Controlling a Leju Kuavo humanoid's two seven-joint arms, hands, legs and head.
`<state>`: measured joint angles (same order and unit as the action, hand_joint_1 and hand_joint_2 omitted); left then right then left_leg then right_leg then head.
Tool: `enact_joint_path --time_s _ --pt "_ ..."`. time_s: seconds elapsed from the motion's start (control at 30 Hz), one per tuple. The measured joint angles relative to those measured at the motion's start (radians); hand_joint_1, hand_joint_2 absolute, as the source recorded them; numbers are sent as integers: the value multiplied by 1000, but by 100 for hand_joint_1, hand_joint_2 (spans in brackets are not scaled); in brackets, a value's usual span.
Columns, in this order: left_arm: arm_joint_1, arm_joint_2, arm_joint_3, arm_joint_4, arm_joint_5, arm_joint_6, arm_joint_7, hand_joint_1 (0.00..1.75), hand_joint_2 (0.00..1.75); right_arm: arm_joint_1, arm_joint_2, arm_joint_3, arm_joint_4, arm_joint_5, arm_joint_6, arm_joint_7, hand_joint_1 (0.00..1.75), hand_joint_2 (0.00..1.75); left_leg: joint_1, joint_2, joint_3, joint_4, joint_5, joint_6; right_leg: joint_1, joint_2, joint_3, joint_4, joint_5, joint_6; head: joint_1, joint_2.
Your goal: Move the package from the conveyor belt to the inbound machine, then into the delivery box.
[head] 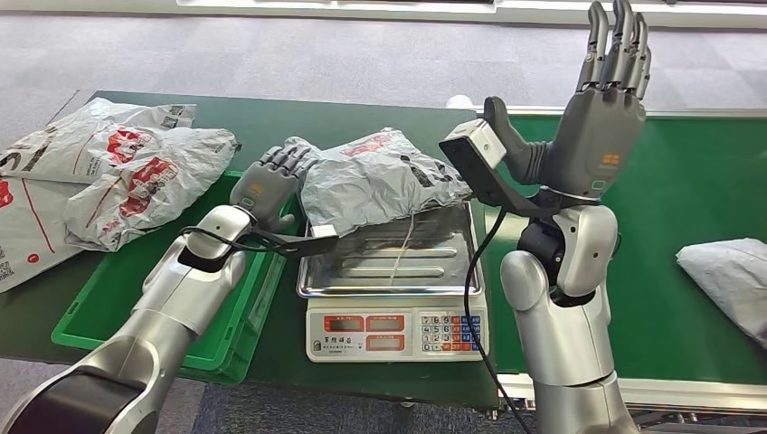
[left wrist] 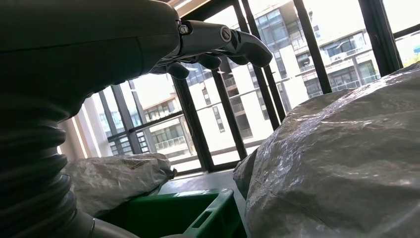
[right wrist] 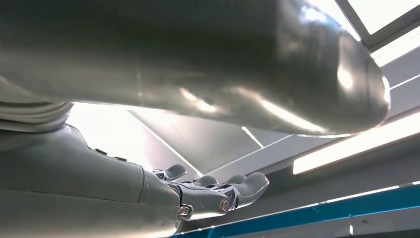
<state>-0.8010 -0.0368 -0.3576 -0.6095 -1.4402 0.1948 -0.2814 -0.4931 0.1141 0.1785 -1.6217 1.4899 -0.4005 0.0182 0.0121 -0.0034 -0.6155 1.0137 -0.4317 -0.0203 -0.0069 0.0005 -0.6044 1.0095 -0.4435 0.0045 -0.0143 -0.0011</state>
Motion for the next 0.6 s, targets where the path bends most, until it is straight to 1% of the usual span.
enact_joint_path --time_s 0.3,0.6 --pt "-4 -31 -13 38 -7 -3 -12 0 175 -10 3 0 0 -1 10 5 0 0 0 0 0 0 0 0 0 0 0 0 0 0 0 0" --pt "-2 -74 -20 68 31 17 -27 0 175 -20 3 0 0 -1 23 9 0 0 0 0 0 0 0 0 0 0 0 0 0 0 0 0"
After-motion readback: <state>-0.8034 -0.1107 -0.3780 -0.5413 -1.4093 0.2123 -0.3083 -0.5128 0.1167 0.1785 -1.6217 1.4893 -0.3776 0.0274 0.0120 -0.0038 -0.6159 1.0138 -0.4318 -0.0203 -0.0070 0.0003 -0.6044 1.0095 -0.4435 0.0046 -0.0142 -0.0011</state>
